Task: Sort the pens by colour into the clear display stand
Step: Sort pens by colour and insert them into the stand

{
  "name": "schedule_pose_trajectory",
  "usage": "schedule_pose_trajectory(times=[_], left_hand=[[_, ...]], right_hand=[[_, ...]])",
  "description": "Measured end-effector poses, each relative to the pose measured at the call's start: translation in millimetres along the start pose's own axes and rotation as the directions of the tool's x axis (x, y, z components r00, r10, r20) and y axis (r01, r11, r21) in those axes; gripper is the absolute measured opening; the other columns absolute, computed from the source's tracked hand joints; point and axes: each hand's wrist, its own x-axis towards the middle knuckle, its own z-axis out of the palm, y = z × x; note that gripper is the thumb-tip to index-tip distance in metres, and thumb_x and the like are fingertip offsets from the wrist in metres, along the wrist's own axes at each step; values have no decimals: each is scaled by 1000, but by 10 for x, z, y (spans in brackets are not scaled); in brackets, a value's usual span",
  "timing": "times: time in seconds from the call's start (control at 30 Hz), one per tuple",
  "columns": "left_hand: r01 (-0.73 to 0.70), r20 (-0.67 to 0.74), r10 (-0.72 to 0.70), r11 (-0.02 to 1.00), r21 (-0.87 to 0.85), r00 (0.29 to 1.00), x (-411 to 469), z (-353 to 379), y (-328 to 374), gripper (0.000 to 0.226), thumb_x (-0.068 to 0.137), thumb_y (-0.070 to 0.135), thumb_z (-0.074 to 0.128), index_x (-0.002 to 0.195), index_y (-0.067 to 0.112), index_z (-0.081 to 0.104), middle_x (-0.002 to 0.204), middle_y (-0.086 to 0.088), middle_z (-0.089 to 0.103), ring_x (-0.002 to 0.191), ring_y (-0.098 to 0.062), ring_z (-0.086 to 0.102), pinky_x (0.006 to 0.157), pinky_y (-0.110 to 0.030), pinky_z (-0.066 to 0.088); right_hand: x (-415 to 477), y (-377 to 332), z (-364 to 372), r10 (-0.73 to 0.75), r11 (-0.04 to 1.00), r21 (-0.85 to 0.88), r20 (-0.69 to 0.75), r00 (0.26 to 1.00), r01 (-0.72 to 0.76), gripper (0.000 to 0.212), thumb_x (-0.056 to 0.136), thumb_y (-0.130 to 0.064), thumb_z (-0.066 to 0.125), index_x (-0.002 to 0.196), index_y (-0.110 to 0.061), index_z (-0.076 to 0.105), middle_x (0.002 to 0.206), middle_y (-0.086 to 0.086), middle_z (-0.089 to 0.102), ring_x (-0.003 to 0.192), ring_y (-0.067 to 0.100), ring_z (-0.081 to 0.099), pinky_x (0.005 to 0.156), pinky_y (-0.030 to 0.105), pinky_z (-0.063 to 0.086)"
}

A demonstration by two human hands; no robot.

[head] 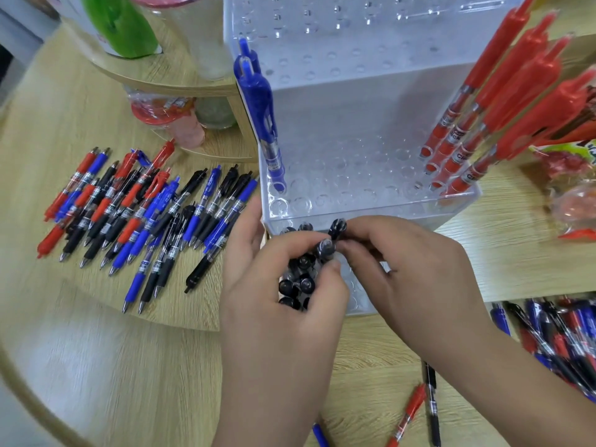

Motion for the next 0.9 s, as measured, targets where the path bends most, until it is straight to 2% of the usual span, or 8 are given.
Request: schedule_pose_trajectory(times=[0.07, 0.2, 0.37, 0.5, 0.57, 0.67, 0.8, 0.9], left_hand=[[-2, 20, 1, 999, 50, 1000, 3, -32, -9, 18, 72, 23, 70, 86, 35, 72, 143, 11, 47, 127, -9, 53, 91, -41, 55], [-12, 3, 12, 997, 76, 1000, 32, -62, 11, 13, 76, 24, 75, 79, 37, 71, 140, 17, 48, 123, 5, 52, 89, -29, 54], [-68, 30, 64, 988, 139, 997, 46, -61, 19, 11, 76, 24, 70, 81, 34, 70, 138, 16, 50, 120, -1, 56, 87, -27, 53], [-58, 40, 54, 991, 120, 998, 46, -72, 18, 11, 76, 22, 69, 81, 32, 70, 137, 17, 50, 120, 1, 55, 90, -24, 51], [-49, 37, 45, 994, 101, 998, 45, -90, 16, 11, 75, 24, 69, 83, 32, 71, 136, 21, 49, 120, 5, 54, 92, -23, 51], [-41, 42, 39, 998, 41, 998, 43, -112, 11, 12, 76, 23, 68, 84, 32, 71, 135, 21, 51, 114, 14, 54, 85, -13, 49], [-42, 37, 43, 998, -36, 998, 25, -115, 4, 20, 81, 18, 65, 93, 32, 72, 134, 14, 55, 111, -2, 62, 86, -35, 56], [-77, 33, 76, 996, 34, 997, 6, -96, -2, 23, 83, 20, 64, 99, 34, 73, 136, 17, 52, 116, -6, 60, 87, -37, 56]], right_hand=[[0, -5, -14, -22, 999, -49, 9, 1000, 23, 23, 95, -37, 49, 100, -27, 69, 83, -11, 69, 72, 10, 61, 59, 29, 44], [25, -6, -29, -93, 992, -82, 15, 996, 94, 26, 97, -35, 45, 100, -23, 67, 84, -5, 69, 70, 23, 65, 51, 36, 49], [24, 17, -19, -150, 966, -202, 63, 987, 160, 24, 99, -32, 45, 98, -22, 66, 72, -4, 62, 59, 25, 59, 43, 34, 44], [0, 89, 34, -140, 960, -228, 107, 984, 161, 28, 95, -36, 42, 95, -28, 68, 73, -8, 66, 61, 21, 63, 46, 26, 39], [-60, 159, 49, -100, 971, -206, 108, 989, 121, 27, 96, -39, 43, 94, -28, 68, 78, -10, 67, 66, 19, 65, 48, 26, 42], [-169, 241, 41, -59, 990, -125, 60, 996, 67, 17, 95, -38, 53, 98, -30, 68, 87, -14, 69, 72, 15, 66, 52, 29, 48], [-185, 238, 41, 19, 1000, -6, 45, 999, -19, 15, 93, -37, 56, 103, -33, 67, 93, -19, 68, 74, 4, 63, 57, 30, 53], [-210, 200, 5, 56, 998, 37, 21, 998, -57, 14, 92, -35, 56, 102, -33, 67, 90, -20, 67, 73, 1, 60, 59, 27, 52]])
